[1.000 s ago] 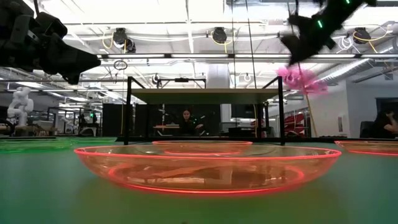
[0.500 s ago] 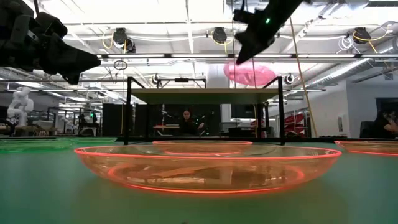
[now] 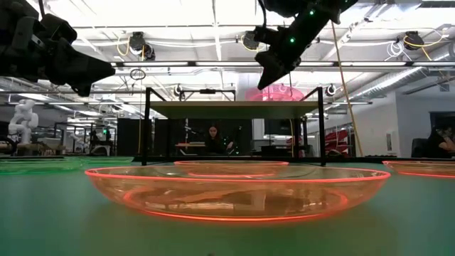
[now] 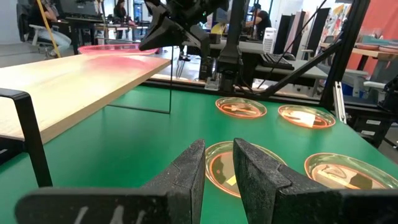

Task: Place and stack plates onto a shelf
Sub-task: Put the top pink plate on the shelf

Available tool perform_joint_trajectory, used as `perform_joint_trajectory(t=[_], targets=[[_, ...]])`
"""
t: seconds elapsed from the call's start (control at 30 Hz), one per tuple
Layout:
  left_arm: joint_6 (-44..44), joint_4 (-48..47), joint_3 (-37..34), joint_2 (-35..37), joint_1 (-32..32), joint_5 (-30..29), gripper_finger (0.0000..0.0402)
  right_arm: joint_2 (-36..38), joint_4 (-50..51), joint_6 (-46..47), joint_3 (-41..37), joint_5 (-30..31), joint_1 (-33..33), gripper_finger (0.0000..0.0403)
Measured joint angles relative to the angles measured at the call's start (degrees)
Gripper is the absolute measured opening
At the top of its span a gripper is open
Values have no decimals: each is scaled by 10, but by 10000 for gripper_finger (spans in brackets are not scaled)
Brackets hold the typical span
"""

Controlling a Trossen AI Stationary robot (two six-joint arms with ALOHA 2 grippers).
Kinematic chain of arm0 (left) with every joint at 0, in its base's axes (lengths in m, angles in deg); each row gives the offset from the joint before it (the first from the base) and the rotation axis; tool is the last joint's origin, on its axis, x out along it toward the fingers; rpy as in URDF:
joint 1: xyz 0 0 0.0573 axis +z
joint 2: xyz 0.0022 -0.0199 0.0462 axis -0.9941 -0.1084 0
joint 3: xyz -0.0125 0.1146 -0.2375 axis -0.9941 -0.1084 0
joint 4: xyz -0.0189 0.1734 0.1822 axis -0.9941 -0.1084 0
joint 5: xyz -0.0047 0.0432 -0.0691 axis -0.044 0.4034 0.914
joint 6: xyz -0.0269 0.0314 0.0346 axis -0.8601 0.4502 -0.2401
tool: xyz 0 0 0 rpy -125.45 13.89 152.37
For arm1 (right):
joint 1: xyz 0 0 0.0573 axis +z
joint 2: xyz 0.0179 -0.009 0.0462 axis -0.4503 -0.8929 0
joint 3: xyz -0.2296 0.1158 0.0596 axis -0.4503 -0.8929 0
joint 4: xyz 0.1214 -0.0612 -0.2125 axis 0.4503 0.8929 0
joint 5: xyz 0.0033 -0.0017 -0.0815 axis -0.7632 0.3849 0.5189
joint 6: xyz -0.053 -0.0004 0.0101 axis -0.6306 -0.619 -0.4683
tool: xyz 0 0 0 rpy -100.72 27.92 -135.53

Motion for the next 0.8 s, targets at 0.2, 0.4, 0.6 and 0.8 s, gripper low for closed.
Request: perform_joint_trajectory(t=[0.2,0.4,0.6,0.8], targets=[[0,0,0,0,0,0,90,-3,-2,9,0,-19,0,0],[0,0,0,0,0,0,90,-4,-2,16,0,-30,0,0],[0,0,0,0,0,0,90,-4,1,19,0,-30,0,35],[-5,1,0,0,0,0,90,-2,8,19,0,-30,3,94]])
